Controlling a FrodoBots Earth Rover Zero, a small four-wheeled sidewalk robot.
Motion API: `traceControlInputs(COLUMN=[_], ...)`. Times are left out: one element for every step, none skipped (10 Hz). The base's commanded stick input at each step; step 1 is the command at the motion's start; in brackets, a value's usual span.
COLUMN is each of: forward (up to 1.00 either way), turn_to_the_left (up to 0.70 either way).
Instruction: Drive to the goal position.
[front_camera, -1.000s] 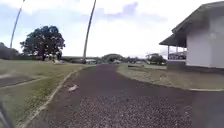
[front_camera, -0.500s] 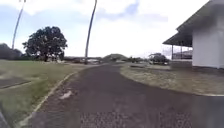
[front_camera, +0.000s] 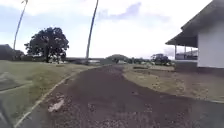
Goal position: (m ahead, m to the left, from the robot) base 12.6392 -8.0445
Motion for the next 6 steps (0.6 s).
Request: traceControlInputs(forward=[0.70,0.70,0.70,0.70,0.70,0.70], turn_to_the_left=[0.02,0.03,0.03,0.03,0.03,0.03])
